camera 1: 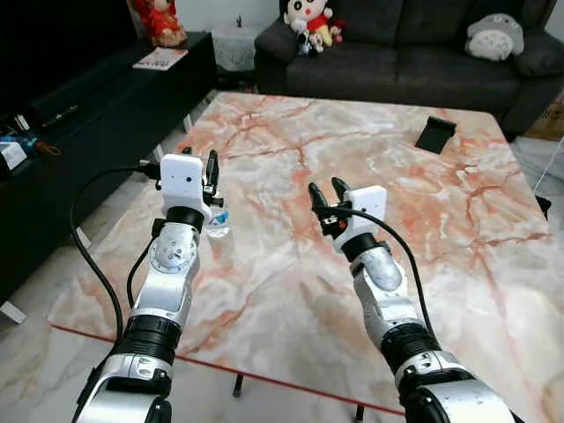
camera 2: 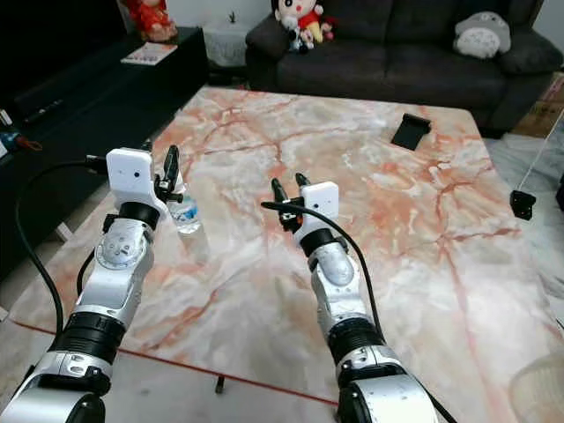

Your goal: Picking trash to rubbish bin

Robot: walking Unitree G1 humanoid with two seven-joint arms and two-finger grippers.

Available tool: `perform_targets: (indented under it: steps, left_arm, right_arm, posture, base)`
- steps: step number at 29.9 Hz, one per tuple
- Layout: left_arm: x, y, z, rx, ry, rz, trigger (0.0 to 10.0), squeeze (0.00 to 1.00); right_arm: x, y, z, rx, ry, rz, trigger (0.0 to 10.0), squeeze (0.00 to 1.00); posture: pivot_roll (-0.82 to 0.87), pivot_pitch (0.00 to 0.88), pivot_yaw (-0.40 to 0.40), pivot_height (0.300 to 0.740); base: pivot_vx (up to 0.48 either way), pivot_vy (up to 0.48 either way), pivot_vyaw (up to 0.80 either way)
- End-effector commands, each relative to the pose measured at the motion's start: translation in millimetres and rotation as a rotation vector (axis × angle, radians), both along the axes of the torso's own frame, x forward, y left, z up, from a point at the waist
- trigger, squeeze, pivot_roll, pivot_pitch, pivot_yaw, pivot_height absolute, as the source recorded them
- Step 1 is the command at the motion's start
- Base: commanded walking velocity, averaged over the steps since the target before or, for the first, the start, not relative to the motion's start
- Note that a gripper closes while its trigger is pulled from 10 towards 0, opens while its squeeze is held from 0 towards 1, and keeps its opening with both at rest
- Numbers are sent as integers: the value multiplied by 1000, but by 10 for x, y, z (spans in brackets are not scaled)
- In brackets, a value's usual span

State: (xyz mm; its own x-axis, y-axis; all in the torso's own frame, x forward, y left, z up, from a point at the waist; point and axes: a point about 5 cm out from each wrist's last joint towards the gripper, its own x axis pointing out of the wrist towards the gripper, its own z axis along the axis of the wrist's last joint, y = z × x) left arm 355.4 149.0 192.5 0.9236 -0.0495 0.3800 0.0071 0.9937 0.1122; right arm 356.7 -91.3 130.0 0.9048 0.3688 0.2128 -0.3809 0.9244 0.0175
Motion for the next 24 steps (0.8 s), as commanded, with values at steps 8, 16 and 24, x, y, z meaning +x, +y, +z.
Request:
perform_targets:
  steps: [8,16,24]
  left_arm:
    - [87,98,34,4,30,17,10000,1000]
    - [130,180,15,-4,60,31,10000,1000]
    - [203,222,48,12,74,38,10000,1000]
  right_arm:
    - [9,12,20,-15,-5,8,10000,0]
    - [3,11,10,-11,-2,8,10000,0]
    - [-6,7,3,-12,-3,10,10000,0]
  posture:
    - [44,21,20,740]
    - [41,18,22,740]
    - [39,26,19,740]
  base:
    - [0,0,0]
    - [0,0,0]
    - [0,0,0]
